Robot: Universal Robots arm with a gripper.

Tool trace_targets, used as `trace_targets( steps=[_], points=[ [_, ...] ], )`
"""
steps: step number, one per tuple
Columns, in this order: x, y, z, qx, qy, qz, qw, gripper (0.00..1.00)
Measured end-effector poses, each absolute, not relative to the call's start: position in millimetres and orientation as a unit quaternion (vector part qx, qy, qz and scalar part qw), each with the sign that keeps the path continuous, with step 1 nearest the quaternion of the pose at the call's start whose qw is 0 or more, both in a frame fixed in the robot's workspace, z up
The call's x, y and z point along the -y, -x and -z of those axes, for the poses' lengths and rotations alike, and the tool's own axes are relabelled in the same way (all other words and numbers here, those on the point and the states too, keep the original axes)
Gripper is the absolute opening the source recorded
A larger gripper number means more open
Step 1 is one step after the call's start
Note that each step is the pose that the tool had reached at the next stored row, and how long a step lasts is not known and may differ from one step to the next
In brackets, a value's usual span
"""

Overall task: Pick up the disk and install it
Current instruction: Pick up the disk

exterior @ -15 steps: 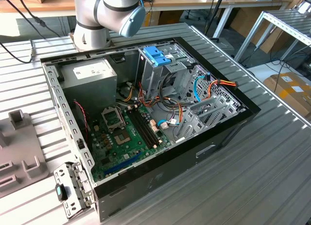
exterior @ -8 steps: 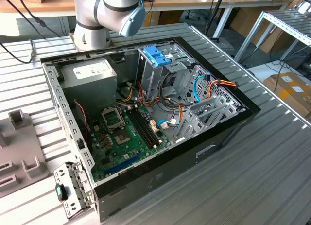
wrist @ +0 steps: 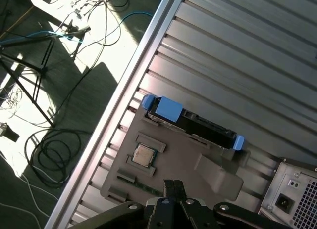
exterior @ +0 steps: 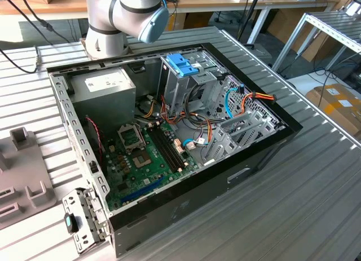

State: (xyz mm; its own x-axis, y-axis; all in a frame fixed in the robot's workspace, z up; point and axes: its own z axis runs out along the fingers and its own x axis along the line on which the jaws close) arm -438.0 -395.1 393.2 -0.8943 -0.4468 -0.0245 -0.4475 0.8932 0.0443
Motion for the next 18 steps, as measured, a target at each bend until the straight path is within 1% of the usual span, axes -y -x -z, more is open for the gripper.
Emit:
trace_targets(
  steps=[18],
  points=[
    [395.1,438.0,-393.3,-0.968,0.251,-0.025,0.006,0.11]
  ],
)
